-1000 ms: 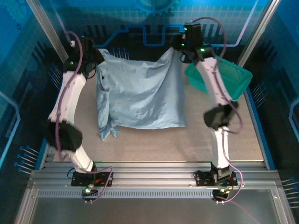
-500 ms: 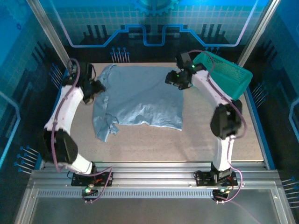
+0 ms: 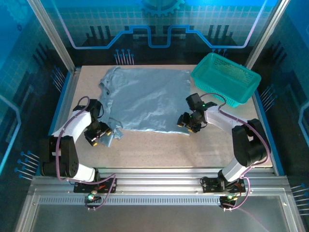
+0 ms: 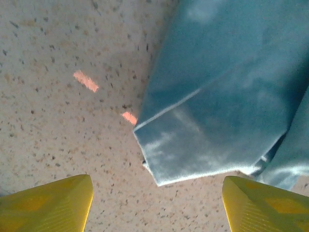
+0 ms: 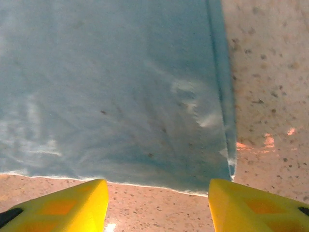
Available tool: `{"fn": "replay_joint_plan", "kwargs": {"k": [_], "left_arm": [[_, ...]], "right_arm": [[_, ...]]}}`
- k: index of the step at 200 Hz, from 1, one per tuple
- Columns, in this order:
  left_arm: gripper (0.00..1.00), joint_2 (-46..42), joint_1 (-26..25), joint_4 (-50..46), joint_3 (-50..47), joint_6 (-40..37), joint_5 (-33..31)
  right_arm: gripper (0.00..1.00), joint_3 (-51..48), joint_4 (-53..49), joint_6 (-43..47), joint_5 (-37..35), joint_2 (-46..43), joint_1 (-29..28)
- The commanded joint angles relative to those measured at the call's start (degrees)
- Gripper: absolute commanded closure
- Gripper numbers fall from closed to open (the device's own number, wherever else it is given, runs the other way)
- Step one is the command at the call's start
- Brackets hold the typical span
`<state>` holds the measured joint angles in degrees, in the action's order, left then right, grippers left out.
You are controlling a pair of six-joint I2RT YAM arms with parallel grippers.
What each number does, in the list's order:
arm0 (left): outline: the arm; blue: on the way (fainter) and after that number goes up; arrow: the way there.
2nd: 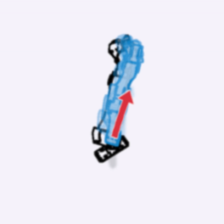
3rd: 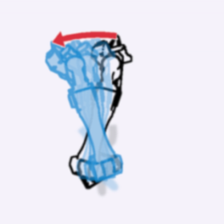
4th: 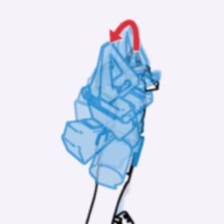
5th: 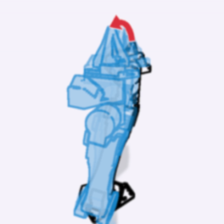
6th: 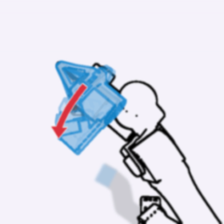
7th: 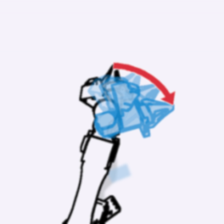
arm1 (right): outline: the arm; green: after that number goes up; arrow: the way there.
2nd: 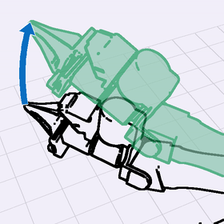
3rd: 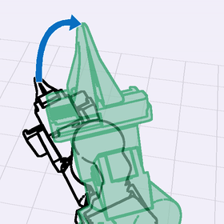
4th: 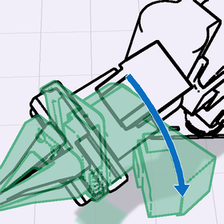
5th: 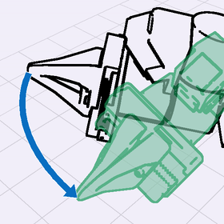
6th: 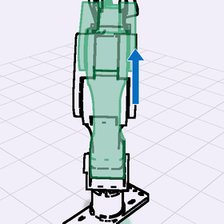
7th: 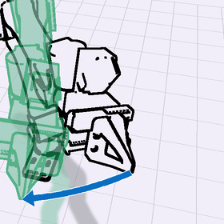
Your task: Fold and stack the t-shirts
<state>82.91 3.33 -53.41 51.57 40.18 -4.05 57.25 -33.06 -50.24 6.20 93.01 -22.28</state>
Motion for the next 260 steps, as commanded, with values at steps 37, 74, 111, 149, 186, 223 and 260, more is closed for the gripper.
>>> {"fn": "replay_joint_plan", "kwargs": {"k": [37, 74, 111, 149, 186, 223, 260], "left_arm": [[0.35, 2.54, 2.23, 2.99, 0.75, -1.60, -1.26], [0.39, 2.71, 2.29, 3.62, -0.31, -1.50, -1.80], [0.46, 2.47, 2.29, 4.36, -0.60, -2.12, -1.81], [0.52, 1.74, 2.29, 3.98, 0.28, -2.72, -1.84], [0.59, 0.38, 2.42, 3.27, 1.02, -3.48, -2.44], [0.61, -1.77, 3.43, 3.95, 0.93, -4.83, -0.76], [0.47, -5.73, 3.44, 7.45, -1.05, -6.86, 9.20]], "right_arm": [[0.46, 1.13, -6.77, -5.51, -1.81, 3.10, 1.76], [0.46, -1.78, -8.00, -8.35, -0.17, -0.54, 1.52], [0.53, -3.10, -2.02, -12.19, 2.67, 2.95, 0.99], [0.68, -1.59, 1.63, -18.87, 2.93, 6.59, 1.23], [0.96, 4.57, -3.58, -17.50, -2.54, 9.25, 2.27], [1.00, 6.60, -9.59, -11.61, -8.84, 5.43, 5.57], [1.00, 6.36, -12.20, -5.72, -10.42, 3.49, 10.07]]}}
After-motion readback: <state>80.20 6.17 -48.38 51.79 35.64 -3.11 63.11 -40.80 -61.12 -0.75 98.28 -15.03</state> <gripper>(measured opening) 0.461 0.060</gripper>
